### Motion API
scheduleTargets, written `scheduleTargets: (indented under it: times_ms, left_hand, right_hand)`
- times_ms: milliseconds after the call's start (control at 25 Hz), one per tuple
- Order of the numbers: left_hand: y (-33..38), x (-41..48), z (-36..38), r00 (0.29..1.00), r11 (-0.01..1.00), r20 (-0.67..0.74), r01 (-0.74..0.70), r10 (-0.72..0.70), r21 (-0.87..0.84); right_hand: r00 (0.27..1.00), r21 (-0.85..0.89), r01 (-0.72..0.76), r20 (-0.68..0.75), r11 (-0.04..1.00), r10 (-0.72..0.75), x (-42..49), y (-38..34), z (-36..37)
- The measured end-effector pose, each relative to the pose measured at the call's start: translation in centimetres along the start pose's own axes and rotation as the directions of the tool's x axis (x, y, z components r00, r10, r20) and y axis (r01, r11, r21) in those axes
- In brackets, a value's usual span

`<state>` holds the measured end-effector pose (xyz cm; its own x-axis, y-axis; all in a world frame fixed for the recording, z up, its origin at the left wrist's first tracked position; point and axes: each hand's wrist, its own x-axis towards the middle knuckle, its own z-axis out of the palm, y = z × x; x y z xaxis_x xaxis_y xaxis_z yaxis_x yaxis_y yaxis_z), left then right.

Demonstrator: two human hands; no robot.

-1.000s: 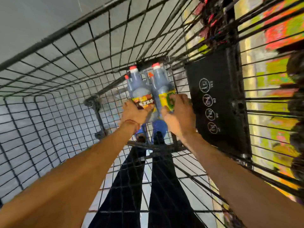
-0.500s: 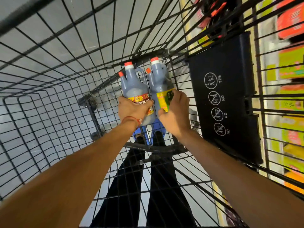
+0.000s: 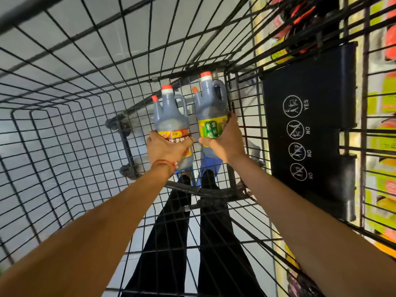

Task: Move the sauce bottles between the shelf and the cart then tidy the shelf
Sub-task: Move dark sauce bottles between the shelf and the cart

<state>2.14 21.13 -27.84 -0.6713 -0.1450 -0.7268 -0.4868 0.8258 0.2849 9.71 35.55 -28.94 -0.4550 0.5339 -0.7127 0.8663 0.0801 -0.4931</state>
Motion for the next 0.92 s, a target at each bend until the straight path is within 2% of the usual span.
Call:
scheduleTargets:
  times_ms: [120,240,320,480,640,920]
  left_hand:
    - [0.3,0.2,0.3,0.996,0.998,0.093,0.011,-0.017,0.057]
    - [0.6,0.3,-0.1,1.000,0.999,-0.001,0.020,-0.020,0.025]
    - [0.4,-0.1,-0.7,0.999,0.999,0.009,0.033,-0.033,0.012]
    - [-0.5,-2.7,-3.3,0.999,0.999,0.011,-0.032,0.032,0.039]
    - [-0.1,-7.6,-7.1,0.991,0.989,-0.017,-0.134,0.135,0.058]
    - [0.0,-15.9,-13.1,0.954,0.950,-0.086,-0.294,0.286,-0.104]
  right_hand:
    - [0.998,0.013,-0.036,0.042,0.999,0.036,1.7,0.3,0.8]
    - [0.995,0.027,-0.088,0.051,0.996,0.086,1.3,-1.0,0.1]
    - [0.988,0.073,-0.121,0.101,0.990,0.114,0.6,-0.8,-0.7]
    - [0.990,0.183,-0.063,0.132,0.981,0.039,-3.4,-0.5,-2.4]
    - [0.970,0.310,-0.047,0.240,0.950,-0.030,-8.1,-1.1,-4.9]
    - [0.961,0.385,0.089,0.211,0.919,-0.181,-16.1,-4.6,-9.7]
